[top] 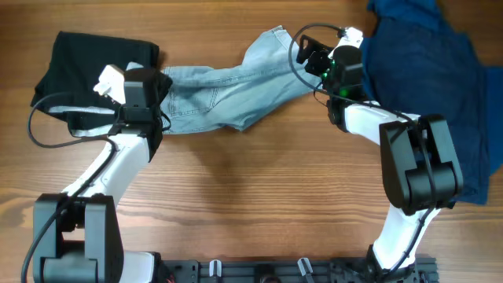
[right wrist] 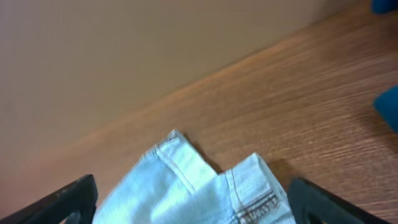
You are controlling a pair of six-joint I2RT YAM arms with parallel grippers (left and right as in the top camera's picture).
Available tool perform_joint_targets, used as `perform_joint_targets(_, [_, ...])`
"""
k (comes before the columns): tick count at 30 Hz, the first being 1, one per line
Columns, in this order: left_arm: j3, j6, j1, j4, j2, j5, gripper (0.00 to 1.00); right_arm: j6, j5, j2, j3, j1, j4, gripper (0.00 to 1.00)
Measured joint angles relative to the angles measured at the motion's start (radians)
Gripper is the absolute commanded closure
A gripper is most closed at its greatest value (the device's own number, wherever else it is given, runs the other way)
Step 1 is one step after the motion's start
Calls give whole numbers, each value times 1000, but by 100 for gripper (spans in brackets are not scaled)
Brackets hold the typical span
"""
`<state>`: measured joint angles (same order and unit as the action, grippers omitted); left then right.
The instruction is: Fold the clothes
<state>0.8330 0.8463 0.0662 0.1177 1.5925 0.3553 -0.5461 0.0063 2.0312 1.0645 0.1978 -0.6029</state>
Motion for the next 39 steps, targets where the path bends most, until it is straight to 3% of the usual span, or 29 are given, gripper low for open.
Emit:
perform_joint_targets(5, [2, -108, 0, -97, -3, -55, 0, 204, -175, -23, 6, 0, 180, 0])
perform_joint_targets(9, [3, -200, 0, -253, -58, -95, 0, 405, -328, -55, 117, 2, 493, 1])
perform_joint_targets(10, [3, -227, 0, -292, -103, -102, 1, 459, -349, -56, 158, 4, 558, 9])
perform_joint_targets(11, [3, -244, 0, -304, -137, -108, 11, 496, -359, -58, 185, 8, 616, 23])
perform_joint_targets(12, [3, -269, 0, -330, -180, -123, 36, 534, -370, -61, 208, 16, 657, 64])
perform_joint_targets(13, [3, -287, 0, -347, -223, -136, 63, 560, -377, -62, 218, 24, 673, 92])
perform_joint_targets(14, [4, -306, 0, -367, -254, -150, 83, 578, -387, -63, 221, 44, 686, 96])
perform_joint_targets(16, [4, -319, 0, -414, -250, -173, 96, 569, -390, -63, 221, 83, 705, 96])
perform_joint_targets(23, [4, -333, 0, -455, -209, -213, 96, 539, -365, -31, 222, 177, 725, 96])
perform_joint_targets(34, [4, -333, 0, -455, -209, -216, 96, 422, -172, 154, 225, 176, 402, 94])
perform_joint_targets(39, [4, -333, 0, -454, -209, -216, 96, 392, -79, 169, 273, 165, 116, 90])
